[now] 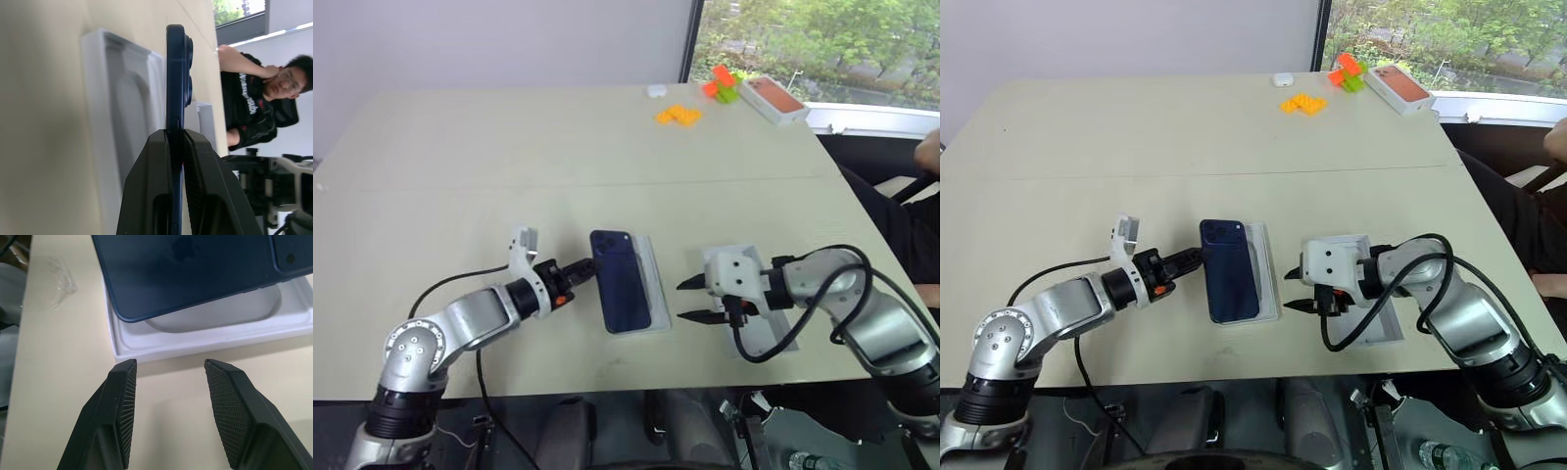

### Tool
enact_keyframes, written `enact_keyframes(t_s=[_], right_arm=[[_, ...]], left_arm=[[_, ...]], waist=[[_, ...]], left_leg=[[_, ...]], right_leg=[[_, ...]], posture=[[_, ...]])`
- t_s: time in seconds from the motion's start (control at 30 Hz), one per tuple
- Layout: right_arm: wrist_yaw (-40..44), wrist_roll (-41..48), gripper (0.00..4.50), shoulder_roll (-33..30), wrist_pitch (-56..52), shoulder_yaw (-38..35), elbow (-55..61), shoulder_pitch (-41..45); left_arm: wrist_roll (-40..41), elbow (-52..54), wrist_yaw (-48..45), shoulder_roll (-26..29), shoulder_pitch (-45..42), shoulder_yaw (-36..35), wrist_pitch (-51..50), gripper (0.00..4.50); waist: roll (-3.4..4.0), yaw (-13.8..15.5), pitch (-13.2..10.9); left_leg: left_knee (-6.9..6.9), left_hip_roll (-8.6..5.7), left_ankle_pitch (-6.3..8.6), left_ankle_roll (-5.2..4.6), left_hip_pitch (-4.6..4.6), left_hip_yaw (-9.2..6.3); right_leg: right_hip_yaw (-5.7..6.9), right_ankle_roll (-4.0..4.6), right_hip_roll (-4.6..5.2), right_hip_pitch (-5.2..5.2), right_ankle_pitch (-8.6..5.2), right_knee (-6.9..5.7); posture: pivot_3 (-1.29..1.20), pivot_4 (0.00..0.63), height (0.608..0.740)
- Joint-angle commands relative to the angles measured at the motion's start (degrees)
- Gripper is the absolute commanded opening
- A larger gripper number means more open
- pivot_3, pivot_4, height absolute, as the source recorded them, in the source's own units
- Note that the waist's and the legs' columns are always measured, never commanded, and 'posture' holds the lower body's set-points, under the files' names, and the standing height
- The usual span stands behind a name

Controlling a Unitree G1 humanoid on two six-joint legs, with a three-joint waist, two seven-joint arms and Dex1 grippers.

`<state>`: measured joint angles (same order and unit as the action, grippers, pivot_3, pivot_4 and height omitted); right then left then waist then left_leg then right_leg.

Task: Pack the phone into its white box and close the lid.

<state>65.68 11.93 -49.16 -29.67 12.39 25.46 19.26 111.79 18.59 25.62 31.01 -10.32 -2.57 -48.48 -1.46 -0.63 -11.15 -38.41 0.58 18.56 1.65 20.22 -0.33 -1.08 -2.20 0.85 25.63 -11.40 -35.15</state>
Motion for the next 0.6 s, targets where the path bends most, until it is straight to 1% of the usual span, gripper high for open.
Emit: enact_keyframes(t_s=[0.03, 0.13, 0.3, 0.4, 0.6], right_arm=[[-0.76, 0.27, 2.30, -0.50, 0.97, -1.60, 0.64, 0.42], [-1.16, 0.34, 2.30, -0.37, 0.99, -1.36, 0.71, 0.47], [-1.59, 0.34, 2.30, -0.33, 1.20, -1.18, 0.69, 0.58], [-1.69, 0.27, 2.30, -0.28, 1.38, -1.15, 0.52, 0.84], [-1.79, 0.20, 2.30, -0.07, 1.70, -0.91, 0.34, 1.21]], left_arm=[[1.21, 1.34, 1.71, -0.67, -1.99, 0.34, -0.39, 0.00], [1.21, 1.30, 3.00, -1.55, -2.55, 0.92, -0.38, 0.00], [1.21, 1.01, 4.09, -2.65, -2.95, 1.38, -0.23, 0.00], [1.21, 0.62, 4.83, -2.61, -3.14, 1.86, -0.28, 0.00], [1.21, -0.48, 5.12, -2.99, -3.46, 1.80, -0.13, 0.00]], waist=[[0.00, 0.08, 0.00], [0.00, 0.08, 0.00], [0.00, 0.06, 0.00], [0.00, 0.09, 0.00], [0.00, 0.09, 0.00]], left_leg=[[0.00, 0.00, -0.01, 0.02, 0.00, 0.00], [-0.06, 0.00, -0.03, 0.06, 0.00, -0.01], [-0.54, 0.03, -0.03, 0.05, 0.10, -0.03], [-0.71, 0.01, -0.03, 0.05, 0.06, -0.02], [-0.73, -0.01, -0.03, 0.05, 0.04, -0.03]], right_leg=[[0.00, 0.00, 0.00, 0.00, 0.00, -0.01], [0.02, 0.00, -0.01, -0.02, 0.00, -0.06], [0.03, 0.01, -0.03, -0.11, 0.00, -0.15], [0.06, -0.06, 0.01, -0.23, 0.03, -0.15], [0.06, -0.08, 0.00, -0.26, 0.08, -0.16]], posture=[[0.00, 0.150, 0.740], [0.00, 0.150, 0.740], [0.00, 0.150, 0.740], [0.00, 0.150, 0.740], [0.00, 0.150, 0.740]])
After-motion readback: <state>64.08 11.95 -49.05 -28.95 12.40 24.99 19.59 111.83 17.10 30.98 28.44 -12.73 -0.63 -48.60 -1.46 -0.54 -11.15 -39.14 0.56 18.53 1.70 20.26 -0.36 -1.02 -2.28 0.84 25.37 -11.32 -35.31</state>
